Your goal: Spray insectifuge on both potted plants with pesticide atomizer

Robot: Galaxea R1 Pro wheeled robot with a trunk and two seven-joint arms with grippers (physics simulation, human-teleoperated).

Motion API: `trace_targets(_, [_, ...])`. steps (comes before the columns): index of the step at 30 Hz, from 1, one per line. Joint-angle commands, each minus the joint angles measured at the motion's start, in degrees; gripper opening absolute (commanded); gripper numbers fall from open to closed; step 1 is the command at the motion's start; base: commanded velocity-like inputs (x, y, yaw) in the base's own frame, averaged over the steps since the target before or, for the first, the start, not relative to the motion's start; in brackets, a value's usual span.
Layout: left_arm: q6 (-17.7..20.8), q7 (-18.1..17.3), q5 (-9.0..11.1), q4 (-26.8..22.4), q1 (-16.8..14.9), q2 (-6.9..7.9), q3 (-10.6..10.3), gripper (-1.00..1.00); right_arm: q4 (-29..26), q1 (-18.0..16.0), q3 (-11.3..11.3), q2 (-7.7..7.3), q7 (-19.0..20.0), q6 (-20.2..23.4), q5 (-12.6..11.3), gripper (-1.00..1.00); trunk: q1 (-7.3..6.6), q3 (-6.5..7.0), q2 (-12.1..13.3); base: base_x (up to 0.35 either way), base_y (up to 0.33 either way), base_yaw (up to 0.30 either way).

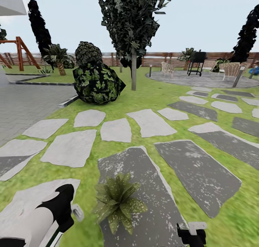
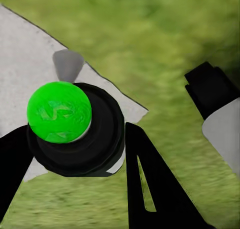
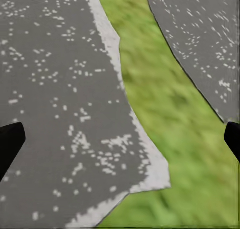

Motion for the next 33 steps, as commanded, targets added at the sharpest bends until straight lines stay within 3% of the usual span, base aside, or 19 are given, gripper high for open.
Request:
trace_targets(1, [0.30,-0.52,-0.29,-0.08,0.00,-0.03,-0.24,-1.00,0.07,-0.05,0.12,0.01,-0.42,-0.10,0.38,1.00,-0.01,-0.05,-0.02,0.017,0.045,-0.286])
trace_targets(14, [0.21,-0.52,-0.31,1.30,0.00,-0.19,-0.28,-1.00,0.07,-0.05,0.10,0.00,-0.42,-0.10,0.38,1.00,-0.01,-0.05,-0.02,0.002,0.005,-0.298])
trace_targets(24, [0.07,-1.37,-1.08,-0.42,-1.51,-0.40,-0.81,-1.00,0.07,-0.05,0.19,0.08,-0.42,-0.10,0.38,1.00,-0.01,-0.05,-0.02,0.000,0.000,-0.296])
trace_targets(29, [0.16,-1.45,-1.36,-0.84,-1.88,0.42,-1.01,-1.00,0.07,-0.05,0.14,0.05,-0.42,-0.10,0.38,1.00,-0.01,-0.05,-0.02,0.000,0.000,-0.106])
trace_targets(33, [0.24,-1.48,-3.96,-1.04,-3.54,0.65,-0.99,-1.00,0.08,-0.05,0.10,-0.15,-0.42,-0.10,0.47,1.00,-0.01,-0.05,-0.02,0.000,0.000,-0.001])
